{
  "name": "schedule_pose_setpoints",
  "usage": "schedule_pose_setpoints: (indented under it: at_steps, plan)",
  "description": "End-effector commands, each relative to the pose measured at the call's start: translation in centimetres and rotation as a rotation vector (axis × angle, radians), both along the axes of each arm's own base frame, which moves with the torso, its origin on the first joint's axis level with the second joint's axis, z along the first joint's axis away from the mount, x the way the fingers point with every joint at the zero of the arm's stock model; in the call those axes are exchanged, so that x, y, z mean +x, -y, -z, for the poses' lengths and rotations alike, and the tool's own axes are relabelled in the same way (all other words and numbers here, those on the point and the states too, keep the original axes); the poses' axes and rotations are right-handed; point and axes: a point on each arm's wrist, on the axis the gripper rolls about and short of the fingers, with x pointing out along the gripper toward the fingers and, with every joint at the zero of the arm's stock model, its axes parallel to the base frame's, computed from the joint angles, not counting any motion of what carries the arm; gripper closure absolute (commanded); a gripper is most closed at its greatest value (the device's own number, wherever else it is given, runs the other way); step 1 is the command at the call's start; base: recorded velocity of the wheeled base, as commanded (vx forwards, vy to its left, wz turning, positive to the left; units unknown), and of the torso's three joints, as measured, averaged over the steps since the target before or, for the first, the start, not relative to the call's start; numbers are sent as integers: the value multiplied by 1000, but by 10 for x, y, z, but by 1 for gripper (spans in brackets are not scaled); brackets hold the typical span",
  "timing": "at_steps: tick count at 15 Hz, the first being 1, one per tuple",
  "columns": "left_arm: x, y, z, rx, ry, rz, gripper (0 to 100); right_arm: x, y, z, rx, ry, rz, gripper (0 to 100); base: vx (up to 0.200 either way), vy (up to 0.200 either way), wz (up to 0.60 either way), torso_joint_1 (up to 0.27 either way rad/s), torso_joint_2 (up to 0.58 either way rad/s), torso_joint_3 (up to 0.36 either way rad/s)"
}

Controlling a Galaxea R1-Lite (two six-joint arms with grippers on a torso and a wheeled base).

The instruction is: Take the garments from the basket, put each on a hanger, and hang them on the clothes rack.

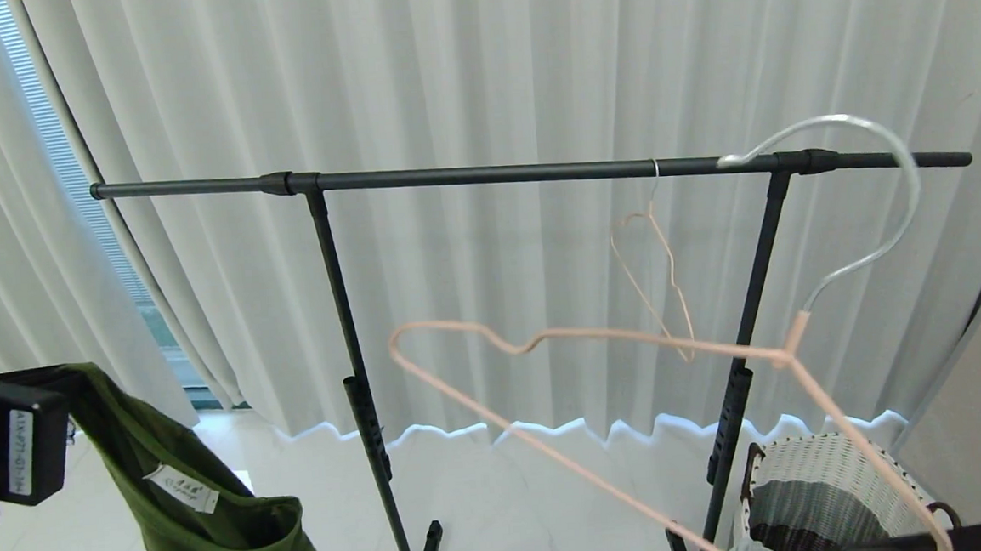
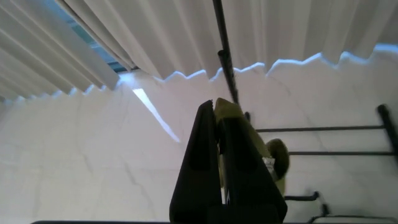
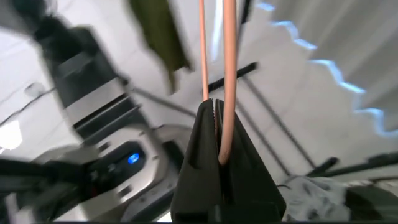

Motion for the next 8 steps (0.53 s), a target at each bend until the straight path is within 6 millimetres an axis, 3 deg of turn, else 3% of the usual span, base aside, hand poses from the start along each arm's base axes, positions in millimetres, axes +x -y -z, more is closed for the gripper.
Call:
schedule_pose_setpoints:
  at_steps: [1, 5, 8]
  plan:
    - [23, 11, -2, -51, -31, -25, 100, -3, -21, 11, -58, -55, -87, 100, 0, 0, 0, 0, 0, 0]
    - [37, 36, -6, -211, -39, -9, 100, 6, -67, 20, 0, -56, -130, 100, 0, 0, 0, 0, 0, 0]
    - [39, 40, -6, -211, -47, 7, 100, 10, -76, 25, -7, -62, -127, 100, 0, 0, 0, 0, 0, 0]
